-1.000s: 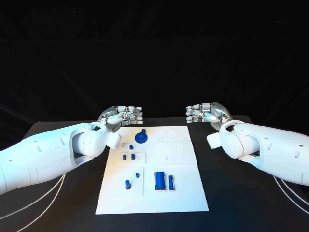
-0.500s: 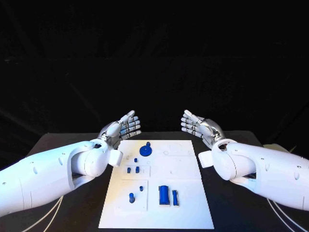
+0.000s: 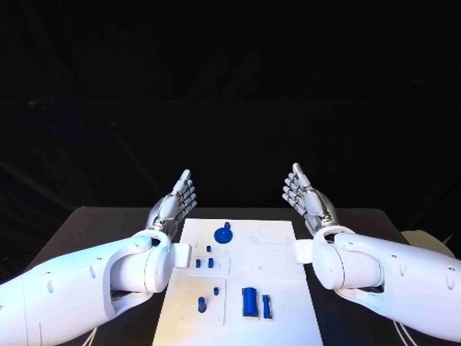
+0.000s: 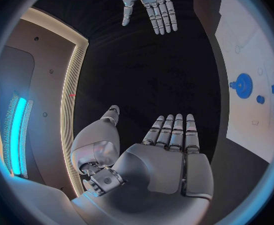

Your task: Assemble the parts on the task board

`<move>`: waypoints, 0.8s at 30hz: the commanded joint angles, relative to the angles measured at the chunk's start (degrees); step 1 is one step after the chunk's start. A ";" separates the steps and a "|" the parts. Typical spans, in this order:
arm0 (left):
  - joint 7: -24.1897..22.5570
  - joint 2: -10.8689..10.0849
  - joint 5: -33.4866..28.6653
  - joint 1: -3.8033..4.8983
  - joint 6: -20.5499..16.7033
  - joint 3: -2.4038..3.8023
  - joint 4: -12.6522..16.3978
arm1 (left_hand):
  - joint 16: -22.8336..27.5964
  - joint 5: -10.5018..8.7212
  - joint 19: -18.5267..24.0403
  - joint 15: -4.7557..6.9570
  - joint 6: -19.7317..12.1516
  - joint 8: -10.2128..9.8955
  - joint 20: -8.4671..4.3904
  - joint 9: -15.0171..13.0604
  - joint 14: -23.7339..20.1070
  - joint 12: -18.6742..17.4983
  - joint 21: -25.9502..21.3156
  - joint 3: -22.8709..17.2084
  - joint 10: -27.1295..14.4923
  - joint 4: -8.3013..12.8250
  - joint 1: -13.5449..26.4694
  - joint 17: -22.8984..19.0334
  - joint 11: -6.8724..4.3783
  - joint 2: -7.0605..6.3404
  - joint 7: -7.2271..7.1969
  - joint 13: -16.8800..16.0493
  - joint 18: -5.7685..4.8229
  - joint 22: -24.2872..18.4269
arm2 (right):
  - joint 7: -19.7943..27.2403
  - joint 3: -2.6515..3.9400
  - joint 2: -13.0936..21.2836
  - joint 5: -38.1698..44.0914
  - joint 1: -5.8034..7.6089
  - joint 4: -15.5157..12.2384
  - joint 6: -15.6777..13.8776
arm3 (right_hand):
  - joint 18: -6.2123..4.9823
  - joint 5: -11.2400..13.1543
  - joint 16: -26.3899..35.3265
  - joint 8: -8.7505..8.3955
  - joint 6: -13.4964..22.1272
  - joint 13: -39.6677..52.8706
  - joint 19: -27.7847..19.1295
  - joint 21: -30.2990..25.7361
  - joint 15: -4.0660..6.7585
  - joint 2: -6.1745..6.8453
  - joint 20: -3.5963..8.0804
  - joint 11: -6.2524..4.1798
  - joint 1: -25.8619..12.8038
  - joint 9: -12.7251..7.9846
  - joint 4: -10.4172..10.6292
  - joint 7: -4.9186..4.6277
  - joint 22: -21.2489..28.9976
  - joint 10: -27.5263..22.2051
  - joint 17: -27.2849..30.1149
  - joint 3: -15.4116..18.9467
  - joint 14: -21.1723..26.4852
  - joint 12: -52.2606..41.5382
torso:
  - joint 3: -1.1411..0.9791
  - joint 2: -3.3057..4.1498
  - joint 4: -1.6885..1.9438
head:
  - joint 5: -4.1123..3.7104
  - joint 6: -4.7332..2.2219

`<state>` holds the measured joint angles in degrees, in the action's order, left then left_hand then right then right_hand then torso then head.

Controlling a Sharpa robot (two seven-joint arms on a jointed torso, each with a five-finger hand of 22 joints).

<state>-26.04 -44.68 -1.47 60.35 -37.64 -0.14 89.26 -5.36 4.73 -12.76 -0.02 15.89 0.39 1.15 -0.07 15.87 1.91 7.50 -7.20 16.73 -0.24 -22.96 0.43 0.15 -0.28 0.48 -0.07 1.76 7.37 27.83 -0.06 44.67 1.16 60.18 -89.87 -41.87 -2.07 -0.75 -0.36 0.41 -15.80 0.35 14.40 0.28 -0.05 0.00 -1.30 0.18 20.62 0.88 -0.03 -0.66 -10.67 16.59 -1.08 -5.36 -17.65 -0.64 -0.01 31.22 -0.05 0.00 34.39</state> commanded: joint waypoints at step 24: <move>-3.75 -0.01 1.47 -0.19 -6.47 0.14 0.70 | 5.36 -4.73 12.76 0.02 -11.45 -0.39 -1.15 0.07 -11.60 -1.91 -7.50 7.20 -12.10 0.24 16.76 -0.43 -0.15 0.28 -0.48 0.07 -1.76 -7.37 | 1.96 0.06 0.02 -1.16 -0.02 -0.08 -2.25 | 2.07 0.75 0.36 -0.41 15.80 -0.35 -14.40 -0.28 0.05 0.00 1.30 -0.18 -20.62 -0.88 0.03 0.66 10.67 -16.59 1.08 5.36 17.65 0.64 | 0.01 -0.04 0.05 | 0.00 -0.01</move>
<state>-28.61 -44.73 -0.82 60.18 -43.89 -0.05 89.82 -0.41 0.28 -3.38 0.01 5.83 0.39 0.04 -0.10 6.08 0.33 0.66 -0.57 6.15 0.09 -8.44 0.06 0.00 -0.08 -0.01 -0.08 0.84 0.30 29.08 -0.05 44.68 -0.11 60.17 -89.91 -43.92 -0.34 -0.20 -0.37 0.19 -0.64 0.08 0.63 0.28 -0.01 0.03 0.02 0.03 2.24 0.08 -0.07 -0.02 -0.24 0.92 -0.05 -0.31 -1.44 -0.35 0.00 31.18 0.00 -0.01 34.37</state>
